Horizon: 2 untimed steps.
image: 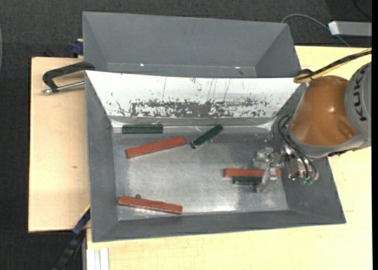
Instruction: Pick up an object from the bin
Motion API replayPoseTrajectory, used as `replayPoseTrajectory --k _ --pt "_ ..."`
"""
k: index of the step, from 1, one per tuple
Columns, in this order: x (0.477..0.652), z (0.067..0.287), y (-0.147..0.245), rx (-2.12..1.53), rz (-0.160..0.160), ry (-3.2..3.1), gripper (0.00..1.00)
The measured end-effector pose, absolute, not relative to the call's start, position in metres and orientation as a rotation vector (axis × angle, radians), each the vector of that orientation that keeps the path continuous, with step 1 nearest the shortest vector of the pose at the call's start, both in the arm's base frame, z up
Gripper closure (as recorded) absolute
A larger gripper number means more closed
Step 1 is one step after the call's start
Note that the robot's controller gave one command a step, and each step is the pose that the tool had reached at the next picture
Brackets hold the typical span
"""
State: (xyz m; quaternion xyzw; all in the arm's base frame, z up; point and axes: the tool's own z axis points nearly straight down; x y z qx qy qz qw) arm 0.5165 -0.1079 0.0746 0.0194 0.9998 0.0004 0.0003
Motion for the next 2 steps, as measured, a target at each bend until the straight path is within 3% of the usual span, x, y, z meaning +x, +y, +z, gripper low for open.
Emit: replayPoseTrajectory --k 1,2 --pt "0.514 0.083 -0.106 0.067 0.003 3.147 1.0" --pt "0.521 0.236 -0.06 0.088 0.001 3.135 1.0"
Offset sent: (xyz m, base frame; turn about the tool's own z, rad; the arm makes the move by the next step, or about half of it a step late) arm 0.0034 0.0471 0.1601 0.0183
